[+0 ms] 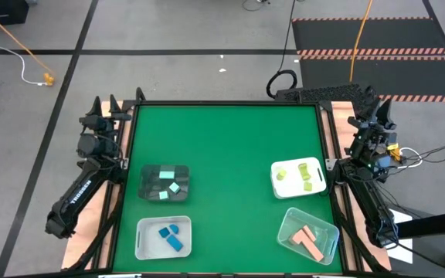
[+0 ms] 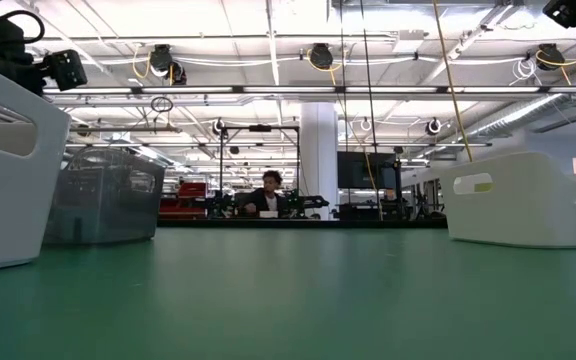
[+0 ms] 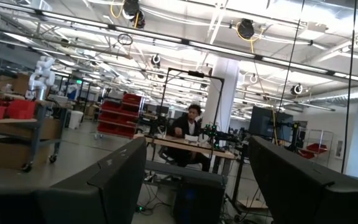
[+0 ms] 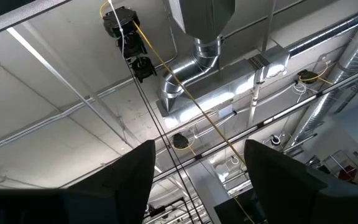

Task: Sort & place blocks by color
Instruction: Return to Home Position

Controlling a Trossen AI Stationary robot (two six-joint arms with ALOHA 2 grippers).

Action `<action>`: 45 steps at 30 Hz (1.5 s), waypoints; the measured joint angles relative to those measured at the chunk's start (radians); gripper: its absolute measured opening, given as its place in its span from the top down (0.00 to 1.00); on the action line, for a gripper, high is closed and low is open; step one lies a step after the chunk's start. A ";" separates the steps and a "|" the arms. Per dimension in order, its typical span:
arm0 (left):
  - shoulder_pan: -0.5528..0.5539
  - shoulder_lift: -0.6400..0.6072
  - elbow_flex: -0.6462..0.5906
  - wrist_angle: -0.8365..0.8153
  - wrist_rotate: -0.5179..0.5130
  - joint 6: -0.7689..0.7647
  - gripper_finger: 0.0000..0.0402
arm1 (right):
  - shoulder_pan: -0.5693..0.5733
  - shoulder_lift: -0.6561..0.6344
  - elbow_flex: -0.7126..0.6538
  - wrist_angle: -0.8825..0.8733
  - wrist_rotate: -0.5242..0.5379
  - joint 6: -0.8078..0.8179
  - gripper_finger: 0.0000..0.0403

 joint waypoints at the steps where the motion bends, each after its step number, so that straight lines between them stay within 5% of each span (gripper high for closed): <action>1: 0.000 0.000 0.000 0.000 0.000 0.000 0.31 | 0.000 0.000 0.000 0.000 0.000 0.000 0.41; 45: 0.000 0.000 0.000 0.000 0.000 0.000 0.31 | 0.001 0.001 0.000 -0.046 0.027 0.000 0.41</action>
